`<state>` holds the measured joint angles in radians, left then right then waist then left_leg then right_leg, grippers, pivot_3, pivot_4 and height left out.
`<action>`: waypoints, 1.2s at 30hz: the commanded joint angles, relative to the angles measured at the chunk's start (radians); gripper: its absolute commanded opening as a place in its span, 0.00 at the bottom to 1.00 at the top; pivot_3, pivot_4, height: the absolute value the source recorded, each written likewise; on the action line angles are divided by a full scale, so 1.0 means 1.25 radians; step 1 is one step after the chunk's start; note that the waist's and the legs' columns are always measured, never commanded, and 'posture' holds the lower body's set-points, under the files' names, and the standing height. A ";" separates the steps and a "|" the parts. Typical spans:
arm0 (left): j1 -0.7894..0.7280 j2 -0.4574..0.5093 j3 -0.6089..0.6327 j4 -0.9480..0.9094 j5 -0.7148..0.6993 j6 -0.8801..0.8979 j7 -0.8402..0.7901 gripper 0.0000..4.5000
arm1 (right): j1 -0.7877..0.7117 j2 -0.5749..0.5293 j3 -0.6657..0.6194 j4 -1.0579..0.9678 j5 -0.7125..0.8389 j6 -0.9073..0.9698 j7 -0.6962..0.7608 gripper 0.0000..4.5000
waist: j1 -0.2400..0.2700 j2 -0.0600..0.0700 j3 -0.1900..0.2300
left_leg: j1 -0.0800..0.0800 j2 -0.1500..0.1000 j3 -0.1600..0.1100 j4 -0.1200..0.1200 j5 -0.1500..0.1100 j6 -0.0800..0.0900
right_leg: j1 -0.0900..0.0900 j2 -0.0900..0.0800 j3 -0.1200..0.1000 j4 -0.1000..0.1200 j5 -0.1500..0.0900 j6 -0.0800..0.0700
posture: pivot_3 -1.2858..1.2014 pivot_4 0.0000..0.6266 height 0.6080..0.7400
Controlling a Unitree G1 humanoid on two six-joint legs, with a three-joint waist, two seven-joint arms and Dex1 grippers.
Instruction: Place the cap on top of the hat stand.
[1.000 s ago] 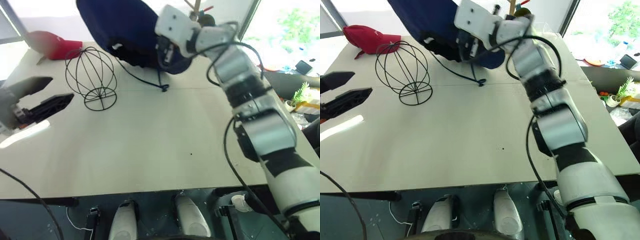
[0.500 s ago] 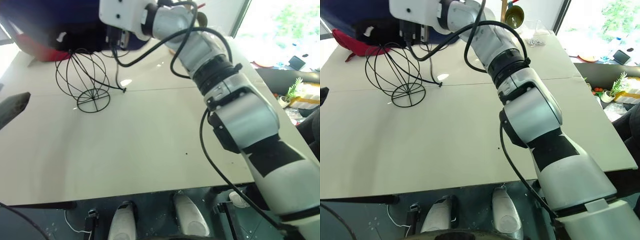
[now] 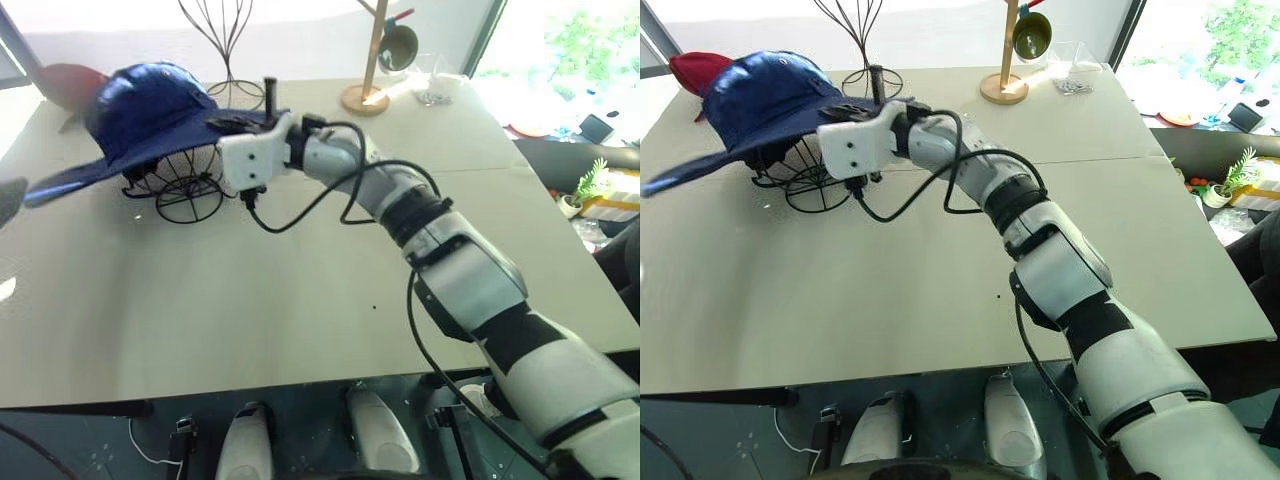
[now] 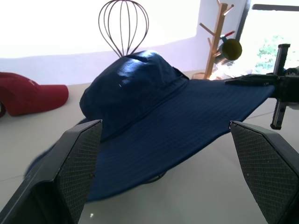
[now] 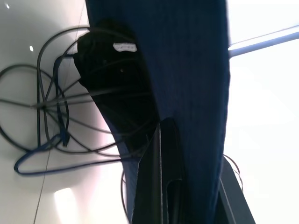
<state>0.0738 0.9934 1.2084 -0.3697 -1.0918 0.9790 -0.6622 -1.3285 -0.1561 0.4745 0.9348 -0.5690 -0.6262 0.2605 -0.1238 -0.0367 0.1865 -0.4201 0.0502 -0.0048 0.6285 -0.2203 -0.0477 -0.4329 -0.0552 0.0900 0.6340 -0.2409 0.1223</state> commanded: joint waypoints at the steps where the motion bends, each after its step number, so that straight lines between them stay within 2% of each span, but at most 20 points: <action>1: -0.007 0.027 0.052 -0.012 -0.039 0.020 0.028 1.00 | 0.050 -0.029 0.018 -0.109 -0.053 -0.010 -0.055 0.01 | -0.001 0.000 0.000 | 0.000 0.000 0.000 0.000 0.000 0.000 | 0.000 0.000 0.000 0.000 0.000 0.000 | 0.52 0.24 0.99; 5: -0.025 0.048 0.048 -0.024 -0.078 0.046 0.078 1.00 | 0.115 -0.048 0.073 -0.184 -0.182 0.007 -0.173 0.01 | -0.001 0.000 0.000 | 0.000 0.000 -0.001 0.000 0.000 0.000 | 0.000 0.000 0.000 0.001 0.001 0.001 | 0.52 0.24 0.99; 11: -0.044 0.069 0.026 -0.039 -0.115 0.063 0.131 1.00 | 0.152 -0.031 0.150 -0.176 -0.323 0.070 -0.336 0.01 | -0.001 0.000 0.000 | 0.000 0.000 -0.001 0.000 0.000 0.000 | 0.000 0.000 0.000 0.001 0.001 0.001 | 0.52 0.24 0.99; 16: -0.046 0.083 0.013 -0.042 -0.125 0.070 0.143 1.00 | 0.148 -0.001 0.145 -0.083 -0.298 0.093 -0.357 0.01 | -0.001 -0.001 0.000 | 0.000 0.000 -0.001 0.000 0.000 0.000 | 0.000 0.000 0.000 0.001 0.000 0.001 | 0.52 0.24 0.99; 22: -0.048 0.097 0.011 -0.015 -0.111 0.066 0.126 1.00 | 0.152 0.018 0.172 -0.023 -0.323 0.093 -0.414 0.01 | -0.002 -0.001 -0.001 | 0.001 0.000 -0.001 0.000 0.000 0.000 | 0.001 0.000 0.000 0.001 0.001 0.001 | 0.52 0.24 0.99; 29: -0.032 0.102 0.020 0.005 -0.085 0.066 0.079 1.00 | 0.201 0.062 0.241 0.028 -0.374 0.135 -0.506 0.01 | -0.003 -0.001 -0.001 | 0.001 0.000 -0.001 0.000 0.000 0.000 | 0.001 0.001 0.000 0.001 0.001 0.001 | 0.52 0.24 0.99; 36: 0.003 0.096 0.006 0.007 -0.034 0.050 0.011 1.00 | 0.196 0.067 0.260 0.080 -0.371 0.142 -0.520 0.01 | -0.002 -0.001 -0.001 | 0.001 0.000 -0.002 0.000 0.000 0.000 | 0.001 0.001 -0.001 0.001 0.000 0.000 | 0.52 0.24 0.99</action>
<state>0.0769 1.0994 1.1995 -0.3611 -1.1568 1.0669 -0.6277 -1.0647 -0.0763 0.7904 1.0282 -1.0356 -0.4444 -0.3841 -0.1267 -0.0384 0.1855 -0.4190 0.0500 -0.0071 0.6290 -0.2200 -0.0478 -0.4311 -0.0545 0.0889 0.6346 -0.2407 0.1223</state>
